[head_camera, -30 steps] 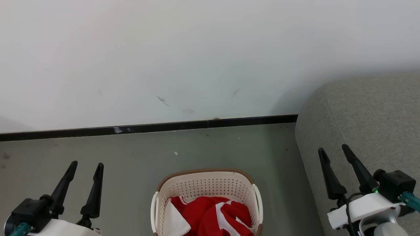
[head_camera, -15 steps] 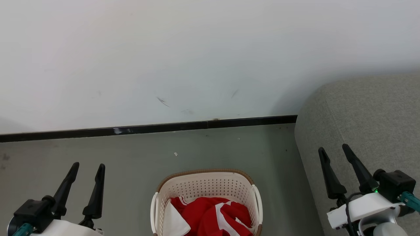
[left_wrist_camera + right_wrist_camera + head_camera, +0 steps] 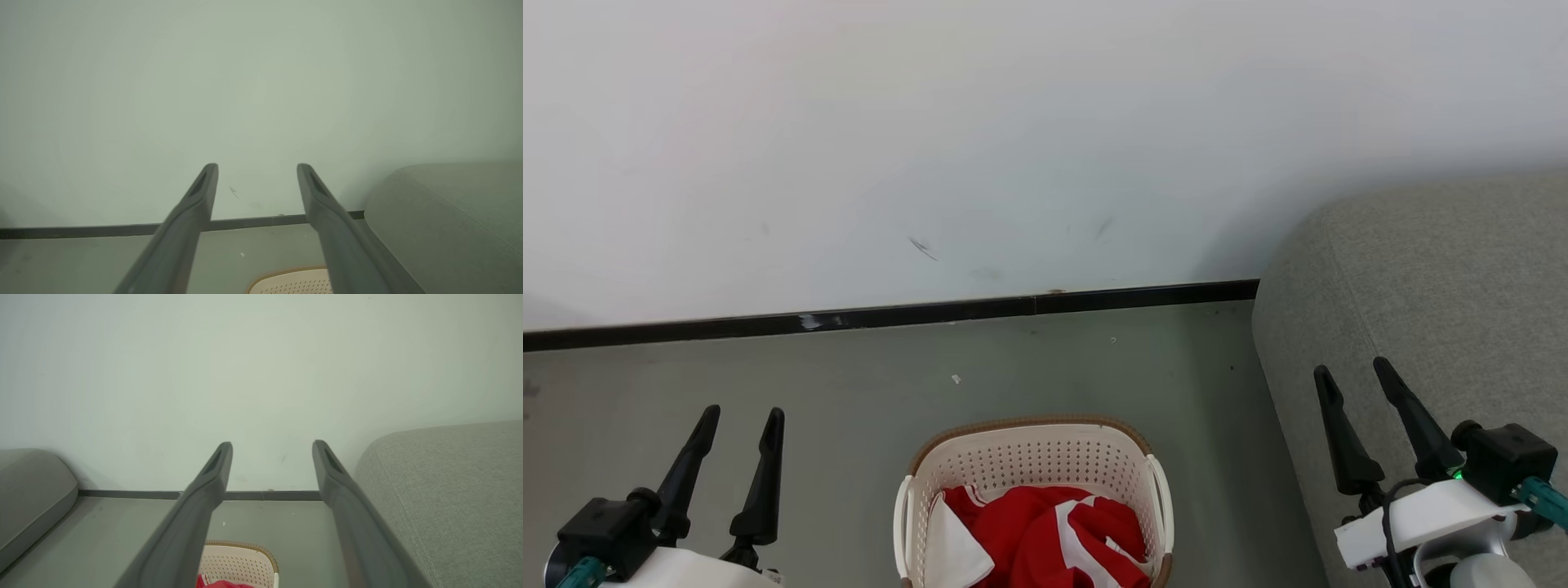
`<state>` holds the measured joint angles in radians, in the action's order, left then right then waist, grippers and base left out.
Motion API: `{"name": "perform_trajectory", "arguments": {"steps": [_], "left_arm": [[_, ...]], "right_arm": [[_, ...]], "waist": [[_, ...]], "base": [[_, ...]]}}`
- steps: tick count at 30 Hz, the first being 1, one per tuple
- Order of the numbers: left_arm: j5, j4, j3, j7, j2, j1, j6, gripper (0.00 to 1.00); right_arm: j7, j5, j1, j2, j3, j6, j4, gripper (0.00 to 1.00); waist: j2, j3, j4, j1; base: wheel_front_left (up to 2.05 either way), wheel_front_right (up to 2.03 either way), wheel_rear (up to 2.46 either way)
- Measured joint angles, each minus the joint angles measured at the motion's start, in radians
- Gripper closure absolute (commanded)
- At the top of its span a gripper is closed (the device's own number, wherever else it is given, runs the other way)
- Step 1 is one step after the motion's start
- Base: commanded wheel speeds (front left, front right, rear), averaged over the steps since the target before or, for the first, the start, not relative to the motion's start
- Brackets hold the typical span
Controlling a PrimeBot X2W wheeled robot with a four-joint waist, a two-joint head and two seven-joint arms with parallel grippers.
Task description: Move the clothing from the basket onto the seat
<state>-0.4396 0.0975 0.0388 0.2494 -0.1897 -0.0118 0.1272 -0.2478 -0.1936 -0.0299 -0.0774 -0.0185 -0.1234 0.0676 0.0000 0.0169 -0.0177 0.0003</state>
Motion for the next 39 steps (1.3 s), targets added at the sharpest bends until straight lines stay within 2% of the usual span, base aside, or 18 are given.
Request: {"name": "perform_trajectory", "arguments": {"steps": [21,39], "left_arm": [[-0.028,0.001,0.038,0.000,-0.016,-0.018,0.000,0.00],[-0.060,-0.001,0.090,0.000,-0.071,-0.069,0.000,0.00]], "right_arm": [[0.000,0.009,0.000,0.014,0.006,0.000,-0.034,0.00],[0.000,0.011,-0.040,0.029,-0.006,0.000,-0.077,0.00]], "waist": [[0.0000,0.069,-0.023,0.0000],[0.0000,0.191,-0.055,-0.0001]], "base": [[0.00,0.00,0.00],[0.00,0.00,0.00]]}}
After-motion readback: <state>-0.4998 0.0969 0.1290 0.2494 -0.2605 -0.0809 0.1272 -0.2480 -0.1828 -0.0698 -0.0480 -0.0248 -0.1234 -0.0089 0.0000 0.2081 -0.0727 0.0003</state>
